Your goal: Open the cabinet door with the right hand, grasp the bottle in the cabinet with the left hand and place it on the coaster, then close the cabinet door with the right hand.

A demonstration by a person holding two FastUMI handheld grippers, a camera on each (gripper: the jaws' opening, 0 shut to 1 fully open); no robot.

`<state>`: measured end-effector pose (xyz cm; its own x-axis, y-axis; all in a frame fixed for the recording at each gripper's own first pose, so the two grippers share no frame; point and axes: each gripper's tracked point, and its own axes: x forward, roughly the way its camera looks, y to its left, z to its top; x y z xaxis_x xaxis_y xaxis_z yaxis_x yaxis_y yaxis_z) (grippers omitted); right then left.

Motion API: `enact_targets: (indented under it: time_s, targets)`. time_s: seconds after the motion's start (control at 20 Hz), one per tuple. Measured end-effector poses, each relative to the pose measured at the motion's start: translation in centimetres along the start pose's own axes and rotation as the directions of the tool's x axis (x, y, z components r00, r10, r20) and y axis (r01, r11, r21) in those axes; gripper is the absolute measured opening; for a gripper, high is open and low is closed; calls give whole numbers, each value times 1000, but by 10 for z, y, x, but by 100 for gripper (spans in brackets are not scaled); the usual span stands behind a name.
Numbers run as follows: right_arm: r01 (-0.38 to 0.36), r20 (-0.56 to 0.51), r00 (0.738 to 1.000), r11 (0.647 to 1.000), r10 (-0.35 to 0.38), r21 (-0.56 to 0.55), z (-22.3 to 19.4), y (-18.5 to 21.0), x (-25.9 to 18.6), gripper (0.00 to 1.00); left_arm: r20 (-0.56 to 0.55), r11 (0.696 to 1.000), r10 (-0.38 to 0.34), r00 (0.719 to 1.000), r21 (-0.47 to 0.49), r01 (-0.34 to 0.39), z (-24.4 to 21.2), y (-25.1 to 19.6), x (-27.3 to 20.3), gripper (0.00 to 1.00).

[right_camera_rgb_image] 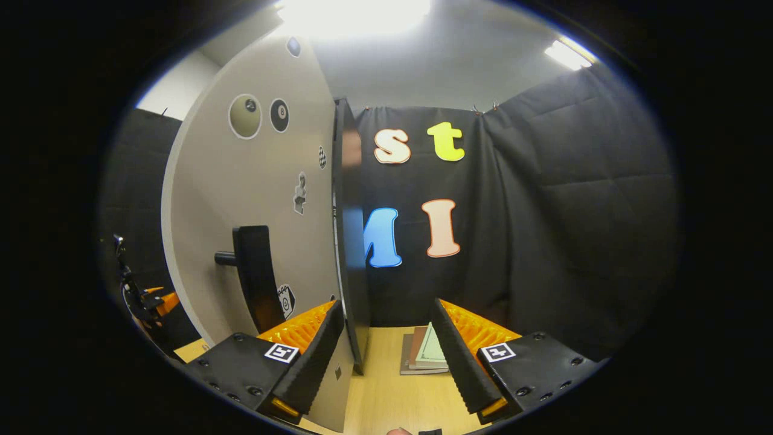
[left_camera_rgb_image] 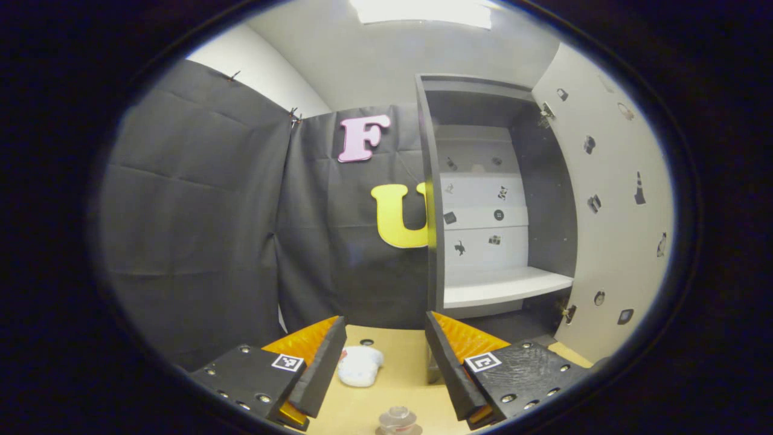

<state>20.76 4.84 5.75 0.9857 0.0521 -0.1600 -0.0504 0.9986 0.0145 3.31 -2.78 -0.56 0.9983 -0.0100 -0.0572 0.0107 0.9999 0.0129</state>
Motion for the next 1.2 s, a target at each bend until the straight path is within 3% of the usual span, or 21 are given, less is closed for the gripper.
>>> enact_targets:
  time_s: [0.05, 0.2, 0.25, 0.55, 0.8, 0.9, 1.2]
  targets:
    - [20, 1, 1000, 1000, -20, -19, 1, 0, -2, 94, 4, 1000, -4, 1000, -6, 4, 2, 5, 1, 80]
    - [23, -9, 1000, 1000, -24, -17, -4, 17, -2, 93, 16, 1000, -6, 1000, -14, 6, 1, 24, 5, 80]
    - [7, -11, 1000, 1000, -7, -9, -4, 27, -1, 93, 13, 1000, -6, 1000, -15, 6, 0, 30, 6, 83]
    - [-132, -20, 991, 991, 131, -38, -3, 96, 6, 90, 5, 999, 4, 1000, -35, -4, -6, 58, 7, 80]
    - [-195, -26, 981, 980, 194, -31, -6, 130, 18, 94, -4, 999, 31, 1000, -38, -31, -14, 85, 1, 79]
    - [-228, -29, 973, 973, 227, -25, -5, 147, 21, 90, -6, 998, 51, 999, -31, -51, -16, 97, 0, 79]
    - [-303, -31, 953, 953, 302, -24, -8, 186, 45, 91, -11, 996, 86, 996, -27, -87, -17, 121, -11, 79]
